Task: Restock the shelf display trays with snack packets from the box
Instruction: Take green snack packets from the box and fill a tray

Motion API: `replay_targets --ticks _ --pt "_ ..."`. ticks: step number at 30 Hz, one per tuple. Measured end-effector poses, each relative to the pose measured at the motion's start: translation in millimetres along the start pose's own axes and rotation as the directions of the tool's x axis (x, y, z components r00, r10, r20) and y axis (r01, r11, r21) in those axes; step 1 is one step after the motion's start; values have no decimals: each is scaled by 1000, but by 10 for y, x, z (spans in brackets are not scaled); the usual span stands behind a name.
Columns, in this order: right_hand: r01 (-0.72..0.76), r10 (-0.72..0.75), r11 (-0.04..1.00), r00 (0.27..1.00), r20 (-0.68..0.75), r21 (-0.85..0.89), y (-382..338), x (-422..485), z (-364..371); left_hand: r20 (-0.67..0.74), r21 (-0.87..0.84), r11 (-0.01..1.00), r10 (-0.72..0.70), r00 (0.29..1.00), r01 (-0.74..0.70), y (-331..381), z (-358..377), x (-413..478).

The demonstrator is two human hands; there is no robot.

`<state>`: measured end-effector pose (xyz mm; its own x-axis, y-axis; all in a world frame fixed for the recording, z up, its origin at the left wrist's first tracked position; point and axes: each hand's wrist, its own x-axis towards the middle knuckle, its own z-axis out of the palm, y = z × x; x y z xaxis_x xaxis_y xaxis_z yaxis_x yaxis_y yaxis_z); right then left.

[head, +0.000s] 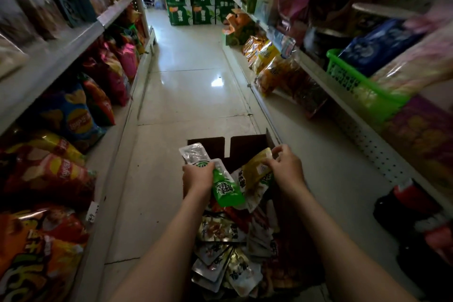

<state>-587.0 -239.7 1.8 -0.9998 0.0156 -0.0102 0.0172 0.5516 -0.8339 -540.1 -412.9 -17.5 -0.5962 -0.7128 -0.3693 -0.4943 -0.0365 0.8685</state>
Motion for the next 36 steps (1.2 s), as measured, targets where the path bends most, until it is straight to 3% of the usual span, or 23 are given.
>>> replay_targets --ticks 8,13,16,21,23,26,29,33,36 --pt "68 -63 995 995 81 -69 -306 -171 -233 100 -109 994 7 995 4 392 59 -154" --pt "112 -107 986 993 -49 120 -576 -201 -578 123 -160 987 7 992 13 706 75 -287" --pt "191 -160 935 979 -125 298 -803 -247 -923 217 -307 951 37 976 32 924 290 -270" --pt "390 -281 892 873 -399 226 -1095 -368 -1576 332 -380 924 102 938 34 1313 506 -696" --pt "425 -305 892 817 -489 153 -1148 -408 -1770 481 -384 918 108 870 98 1405 500 -993" --pt "408 -300 911 756 -582 61 -1160 -391 -2005 767 -319 911 85 636 263 1489 596 -1391" --pt "369 -278 929 732 -623 19 -1170 -359 -2145 876 -287 887 90 474 362 1532 674 -1675" --pt "322 -273 946 724 -633 -40 -1222 -418 -2375 911 -335 819 156 382 466 1540 793 -1919" --pt "234 -237 968 756 -610 -87 -1287 -496 -2593 910 -362 796 187 371 486 1531 895 -1990"
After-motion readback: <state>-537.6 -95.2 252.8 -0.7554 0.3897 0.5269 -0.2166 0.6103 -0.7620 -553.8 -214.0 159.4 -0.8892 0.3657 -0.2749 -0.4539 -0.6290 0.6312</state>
